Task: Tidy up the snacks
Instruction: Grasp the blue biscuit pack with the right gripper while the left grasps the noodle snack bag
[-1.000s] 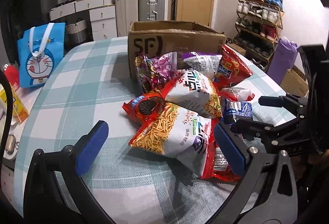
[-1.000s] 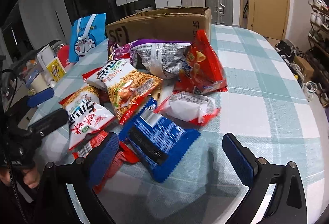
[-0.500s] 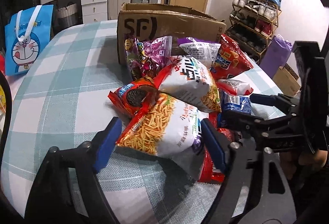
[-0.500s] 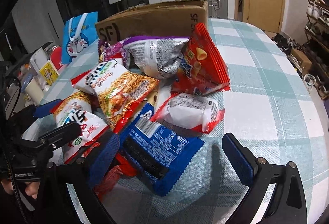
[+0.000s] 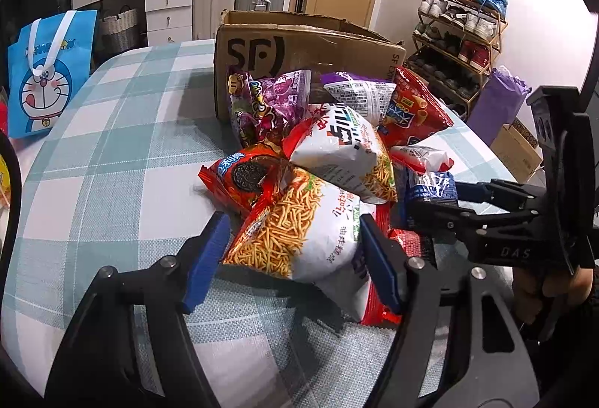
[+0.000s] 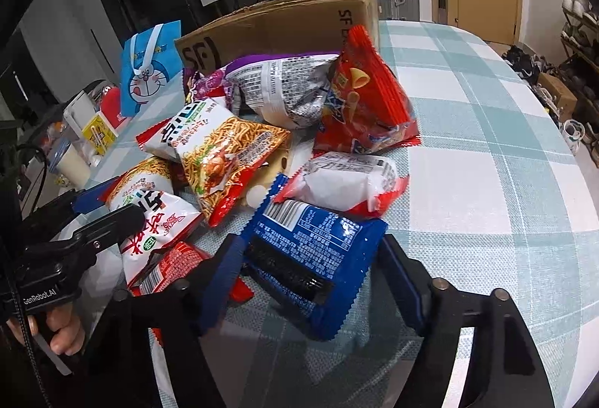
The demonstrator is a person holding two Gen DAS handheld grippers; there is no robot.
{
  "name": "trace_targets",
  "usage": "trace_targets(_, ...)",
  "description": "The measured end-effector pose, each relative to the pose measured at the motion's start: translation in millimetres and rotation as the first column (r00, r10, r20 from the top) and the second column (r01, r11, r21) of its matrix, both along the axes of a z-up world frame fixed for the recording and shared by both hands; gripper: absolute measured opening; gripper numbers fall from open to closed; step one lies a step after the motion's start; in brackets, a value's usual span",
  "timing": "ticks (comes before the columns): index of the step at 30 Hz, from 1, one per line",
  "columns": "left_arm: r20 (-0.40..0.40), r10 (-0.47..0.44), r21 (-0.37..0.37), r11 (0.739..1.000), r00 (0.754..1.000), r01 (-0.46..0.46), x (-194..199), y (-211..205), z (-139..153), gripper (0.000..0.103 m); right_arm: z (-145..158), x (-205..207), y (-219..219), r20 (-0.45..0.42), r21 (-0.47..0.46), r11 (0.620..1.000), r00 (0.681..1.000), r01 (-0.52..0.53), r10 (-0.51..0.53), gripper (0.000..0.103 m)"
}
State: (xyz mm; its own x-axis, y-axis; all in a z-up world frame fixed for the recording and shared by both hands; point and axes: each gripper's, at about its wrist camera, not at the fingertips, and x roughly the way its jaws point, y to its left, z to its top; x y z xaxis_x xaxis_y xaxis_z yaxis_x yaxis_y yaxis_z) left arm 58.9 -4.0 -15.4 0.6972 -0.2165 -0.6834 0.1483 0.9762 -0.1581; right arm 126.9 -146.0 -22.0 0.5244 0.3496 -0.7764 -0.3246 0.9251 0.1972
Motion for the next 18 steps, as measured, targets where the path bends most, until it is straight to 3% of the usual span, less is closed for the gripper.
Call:
trace_targets(2, -0.001, -0.003, -0.005, 1.000, 1.000, 0.003, -1.2, 0.9, 0.5, 0.067, 0.9, -3.0, 0.7, -0.004, 0.024, 1.000, 1.000, -0.010, 0.010, 0.060)
trace_targets(7, -0.002, -0.004, -0.028, 1.000, 1.000, 0.004, -3.1, 4.4, 1.2, 0.064, 0.8, -11.7, -7.8, -0.009, 0.072, 0.997, 1.000, -0.014, 0.015, 0.048)
trace_targets(11, 0.004, -0.001, -0.038, 0.999, 1.000, 0.002, -7.4, 7.6, 2.3, 0.063, 2.7, -18.8, -18.3, 0.002, 0.089, 0.996, 1.000, -0.004, 0.004, 0.045)
trace_targets(13, 0.004, -0.009, -0.053, 0.999, 1.000, 0.009, -10.8, 9.1, 3.3, 0.052, 3.7, -21.1, -22.6, -0.001, 0.101, 0.995, 1.000, -0.005, 0.005, 0.045)
trace_targets(18, -0.002, -0.012, -0.057, 0.998, 1.000, 0.012, -12.9, 12.5, 2.4, 0.053, 10.3, -29.7, -27.5, 0.013, 0.135, 0.990, 0.999, -0.031, 0.029, 0.045)
